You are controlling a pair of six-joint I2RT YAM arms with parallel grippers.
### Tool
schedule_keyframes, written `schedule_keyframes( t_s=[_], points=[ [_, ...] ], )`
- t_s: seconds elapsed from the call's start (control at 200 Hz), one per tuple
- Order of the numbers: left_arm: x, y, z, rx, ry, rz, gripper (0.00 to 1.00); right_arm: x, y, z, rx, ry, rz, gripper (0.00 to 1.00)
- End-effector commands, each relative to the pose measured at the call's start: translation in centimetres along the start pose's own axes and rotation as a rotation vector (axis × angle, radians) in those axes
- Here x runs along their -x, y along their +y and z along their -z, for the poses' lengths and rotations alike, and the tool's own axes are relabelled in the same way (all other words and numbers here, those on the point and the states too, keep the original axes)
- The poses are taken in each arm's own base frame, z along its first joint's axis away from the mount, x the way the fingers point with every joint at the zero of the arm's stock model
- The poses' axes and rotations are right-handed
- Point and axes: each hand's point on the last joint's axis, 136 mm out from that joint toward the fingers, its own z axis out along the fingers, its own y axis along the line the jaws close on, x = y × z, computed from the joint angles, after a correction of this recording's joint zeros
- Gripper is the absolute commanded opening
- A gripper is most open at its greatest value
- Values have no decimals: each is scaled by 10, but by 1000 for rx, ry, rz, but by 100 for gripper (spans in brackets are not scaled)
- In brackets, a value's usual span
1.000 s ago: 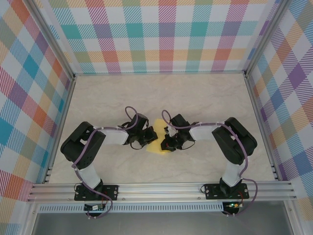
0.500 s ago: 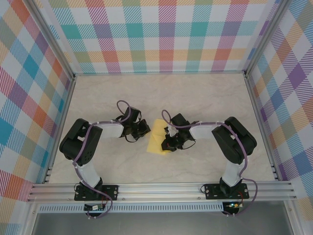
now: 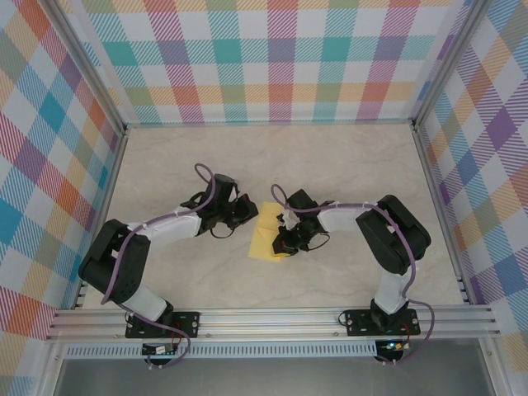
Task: Fold a paper plane with a square sheet of paper (pick it up from the middle)
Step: Fold the triangle a second time at the center of the table.
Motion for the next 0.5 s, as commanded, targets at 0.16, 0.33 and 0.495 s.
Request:
schedule_keyframes(
  t_s=[0.16,0.33,0.495],
  points=[
    [-28,31,-42,52,99,34,0,-18,-28,-7,-89,69,-78,0],
    [-30,65,-50,170,84,48,0,-14,-20,-3,-76,54,-73,0],
    [-34,84,-51,242,89,40,0,-4,12,14,12,4,-41,3]
  ],
)
